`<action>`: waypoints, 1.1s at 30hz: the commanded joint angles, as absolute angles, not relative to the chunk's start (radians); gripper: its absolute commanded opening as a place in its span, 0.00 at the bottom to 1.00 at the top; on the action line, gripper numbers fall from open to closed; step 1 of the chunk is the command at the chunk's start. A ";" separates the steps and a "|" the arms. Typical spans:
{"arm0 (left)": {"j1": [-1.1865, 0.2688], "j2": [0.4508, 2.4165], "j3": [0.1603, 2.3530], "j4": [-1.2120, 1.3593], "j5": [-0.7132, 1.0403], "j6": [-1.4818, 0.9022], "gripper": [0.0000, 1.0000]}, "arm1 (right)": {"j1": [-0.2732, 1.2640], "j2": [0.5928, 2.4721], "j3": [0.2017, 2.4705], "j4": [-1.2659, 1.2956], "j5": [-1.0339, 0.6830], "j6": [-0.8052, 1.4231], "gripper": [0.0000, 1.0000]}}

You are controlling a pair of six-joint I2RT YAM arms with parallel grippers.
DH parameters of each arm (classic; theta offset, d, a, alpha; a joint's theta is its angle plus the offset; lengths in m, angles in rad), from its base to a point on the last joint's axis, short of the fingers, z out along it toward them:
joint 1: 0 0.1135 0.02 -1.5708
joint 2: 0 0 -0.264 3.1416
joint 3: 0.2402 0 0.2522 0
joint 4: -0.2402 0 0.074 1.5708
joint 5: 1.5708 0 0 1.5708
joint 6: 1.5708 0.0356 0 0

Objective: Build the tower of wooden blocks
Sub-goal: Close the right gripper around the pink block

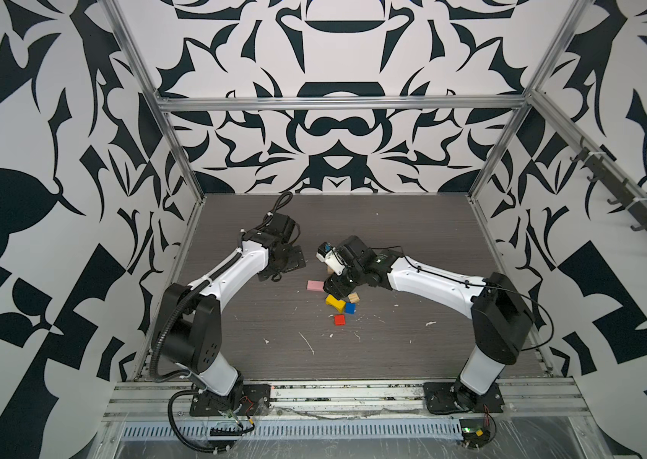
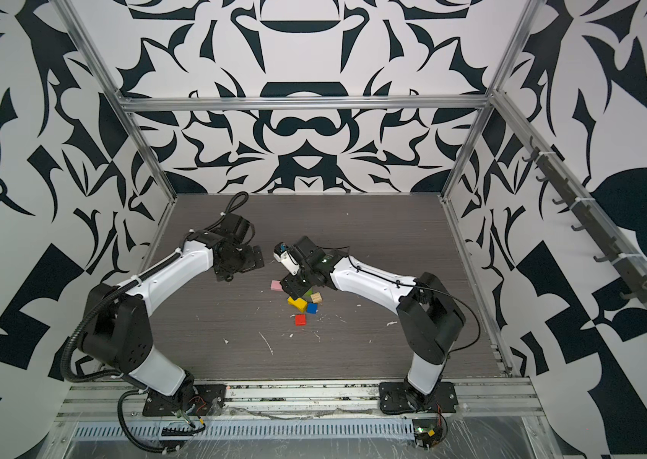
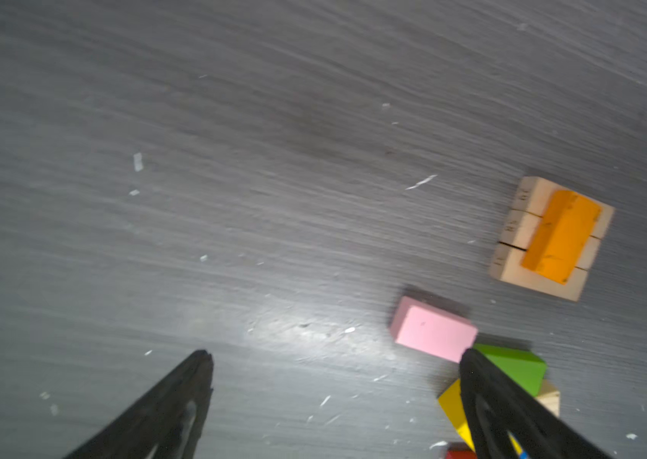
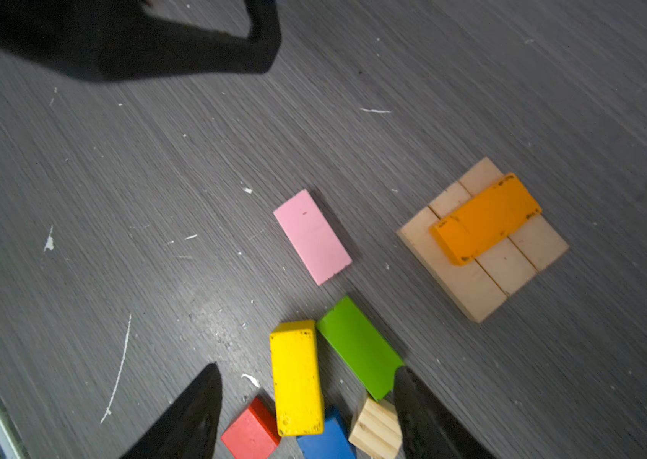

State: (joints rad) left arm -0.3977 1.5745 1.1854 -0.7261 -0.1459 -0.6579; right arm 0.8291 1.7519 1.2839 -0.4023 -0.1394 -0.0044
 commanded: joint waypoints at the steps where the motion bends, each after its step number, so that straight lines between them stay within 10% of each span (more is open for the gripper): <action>1: -0.380 1.506 1.145 -0.740 -0.134 -0.666 1.00 | 0.844 1.777 1.350 -0.431 -0.164 -0.089 0.70; 33: -0.329 1.295 0.970 -0.708 -0.078 -0.692 1.00 | 0.856 2.115 1.654 -0.560 -0.113 -0.254 0.61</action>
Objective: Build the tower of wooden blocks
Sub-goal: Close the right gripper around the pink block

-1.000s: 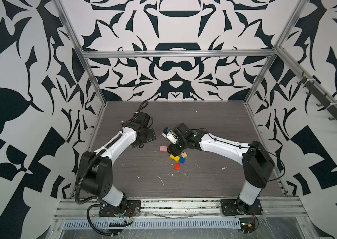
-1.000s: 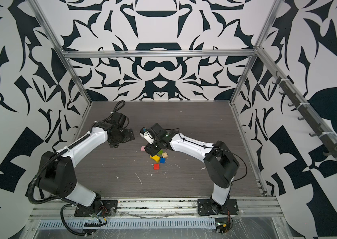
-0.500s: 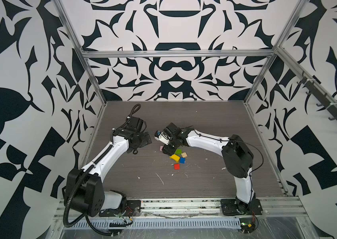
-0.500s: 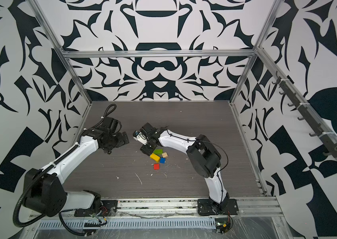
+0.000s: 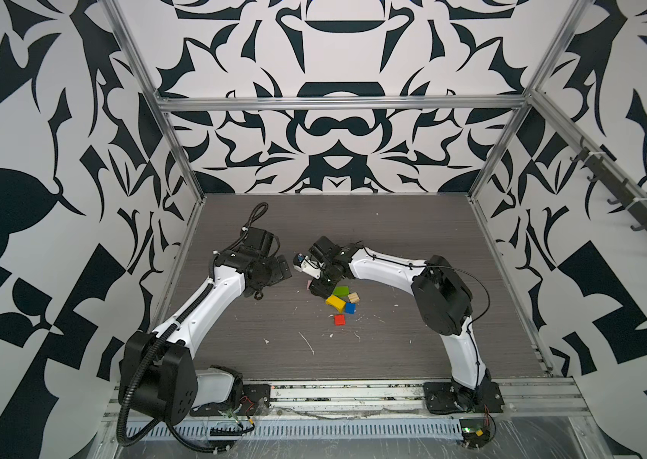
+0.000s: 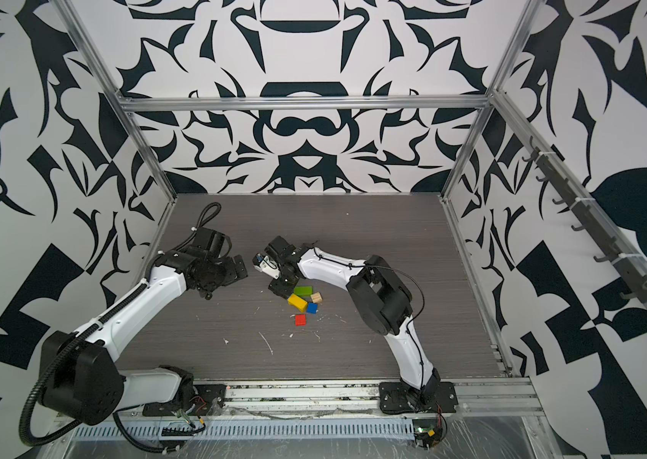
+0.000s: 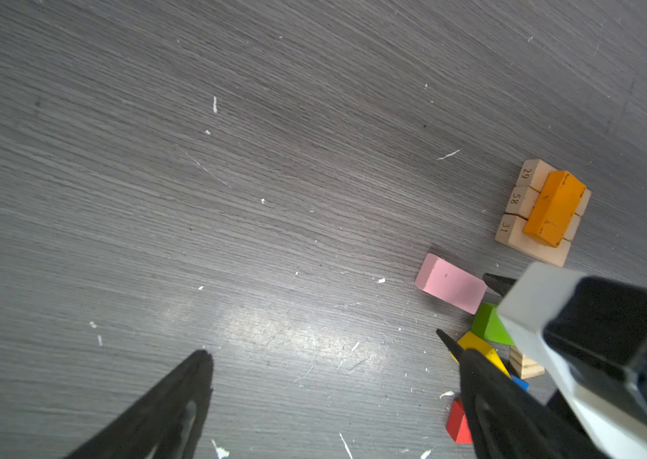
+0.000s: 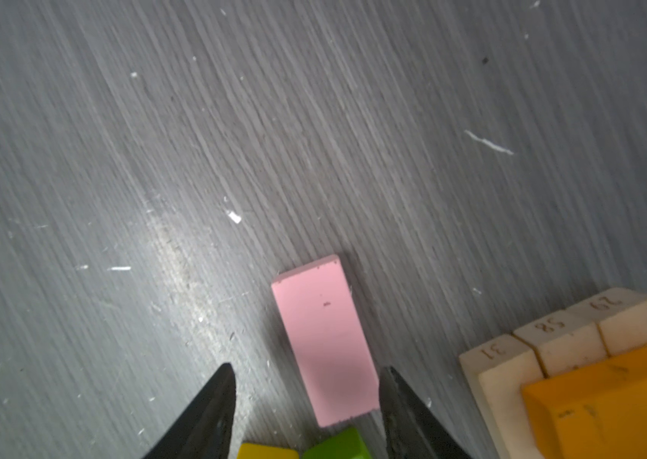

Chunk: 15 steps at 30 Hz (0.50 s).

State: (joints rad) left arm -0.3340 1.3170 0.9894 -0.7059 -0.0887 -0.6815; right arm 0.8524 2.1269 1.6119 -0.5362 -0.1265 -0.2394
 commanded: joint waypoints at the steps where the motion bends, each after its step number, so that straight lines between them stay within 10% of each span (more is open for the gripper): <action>1: -0.330 1.293 0.968 -0.706 -0.078 -0.693 0.99 | 0.855 2.118 1.656 -0.560 -0.114 -0.253 0.60; 15: -0.330 1.285 0.956 -0.682 -0.067 -0.698 0.99 | 0.861 2.154 1.662 -0.567 -0.123 -0.245 0.49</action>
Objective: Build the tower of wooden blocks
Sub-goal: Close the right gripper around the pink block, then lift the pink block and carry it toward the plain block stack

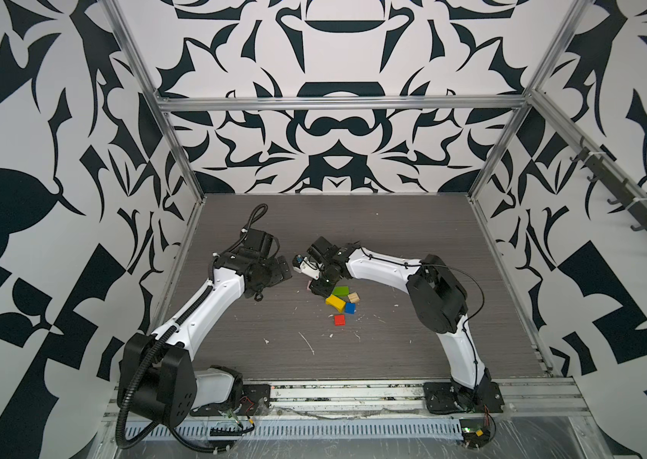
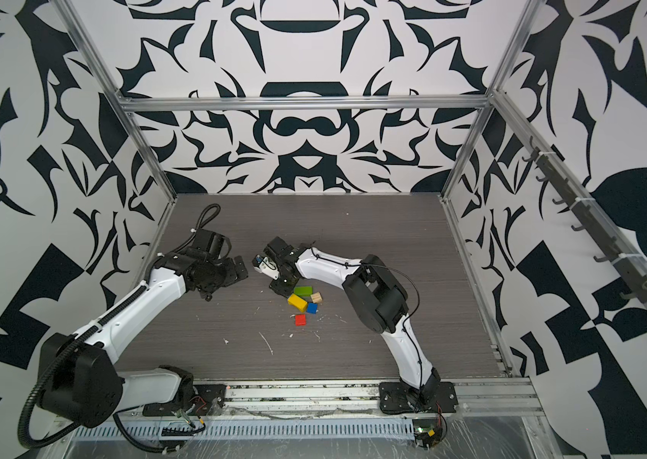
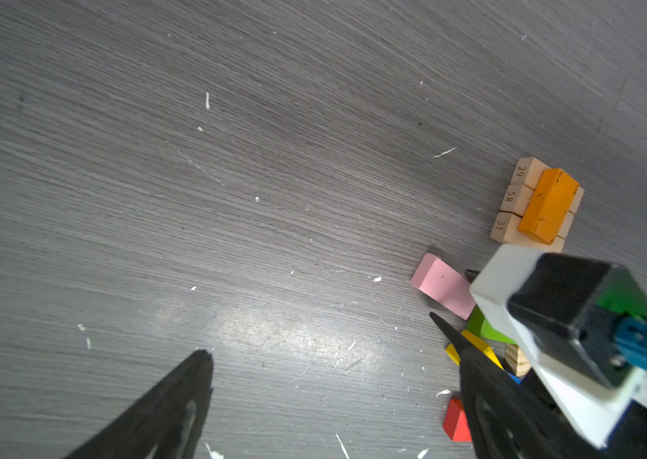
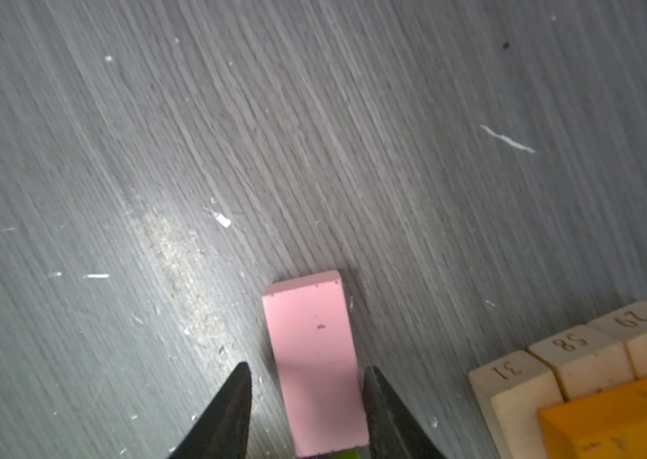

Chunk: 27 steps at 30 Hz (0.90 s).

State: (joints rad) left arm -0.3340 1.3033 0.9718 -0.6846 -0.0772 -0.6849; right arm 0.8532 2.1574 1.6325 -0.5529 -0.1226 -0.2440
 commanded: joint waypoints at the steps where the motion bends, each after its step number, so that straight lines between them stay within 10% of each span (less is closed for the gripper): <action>1: -0.330 1.285 0.956 -0.682 -0.065 -0.697 0.99 | 0.863 2.154 1.661 -0.567 -0.122 -0.245 0.48; 27: -0.328 1.304 0.953 -0.657 -0.026 -0.709 1.00 | 0.868 2.183 1.656 -0.577 -0.103 -0.238 0.44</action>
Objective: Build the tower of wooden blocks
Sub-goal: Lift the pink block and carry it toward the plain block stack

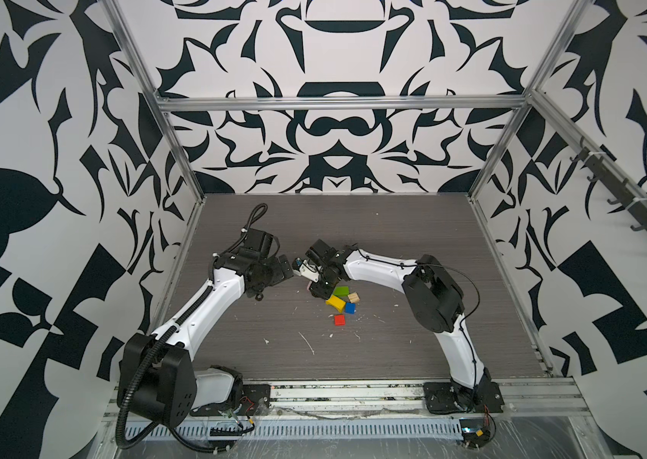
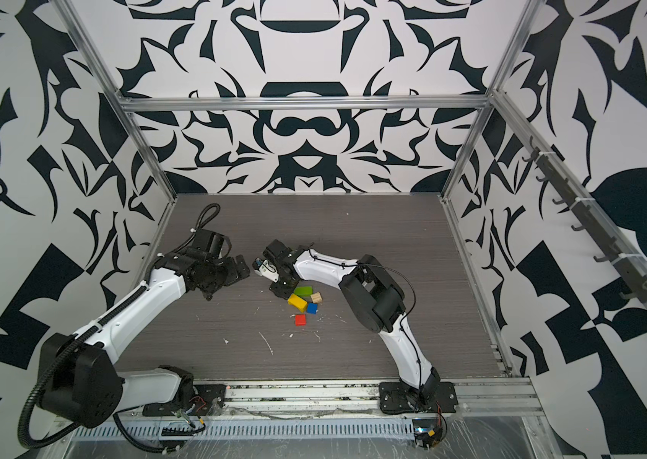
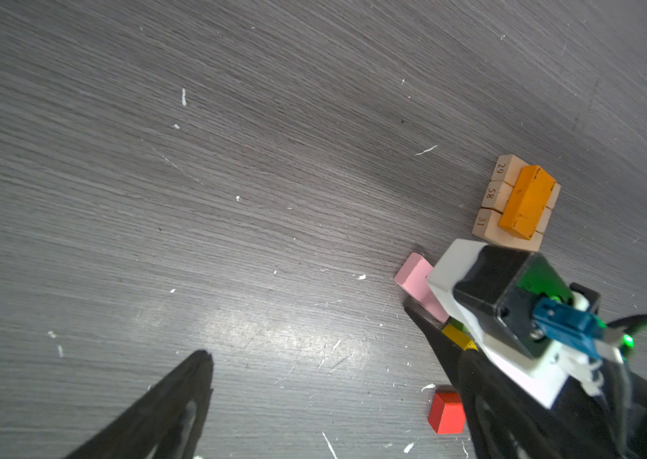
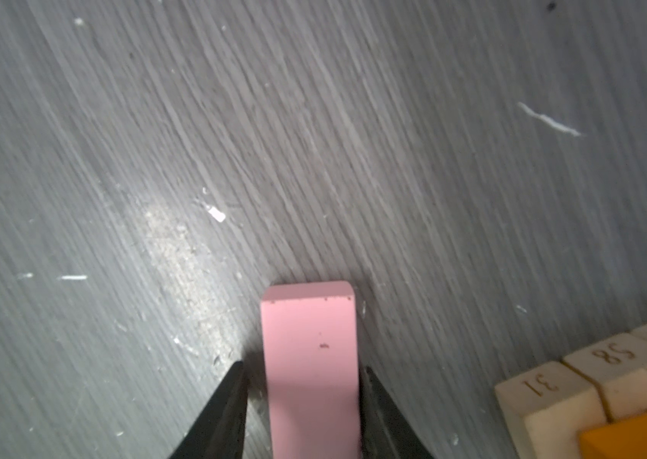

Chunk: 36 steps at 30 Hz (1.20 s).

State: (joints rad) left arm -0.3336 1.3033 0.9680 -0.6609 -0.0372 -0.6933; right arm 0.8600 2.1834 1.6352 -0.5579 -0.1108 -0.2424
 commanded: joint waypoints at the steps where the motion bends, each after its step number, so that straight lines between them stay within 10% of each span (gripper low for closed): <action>1: -0.330 1.305 0.953 -0.656 -0.026 -0.709 1.00 | 0.868 2.181 1.654 -0.578 -0.102 -0.239 0.44; 36: -0.331 1.335 0.952 -0.501 0.194 -0.608 1.00 | 0.826 1.928 1.559 -0.491 -0.067 0.081 0.21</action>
State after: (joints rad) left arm -0.3340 1.3197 0.9600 -0.5304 0.1570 -0.6323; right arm 0.8429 1.9873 1.5776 -0.5045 -0.0788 0.0040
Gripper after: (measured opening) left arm 0.998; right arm 0.300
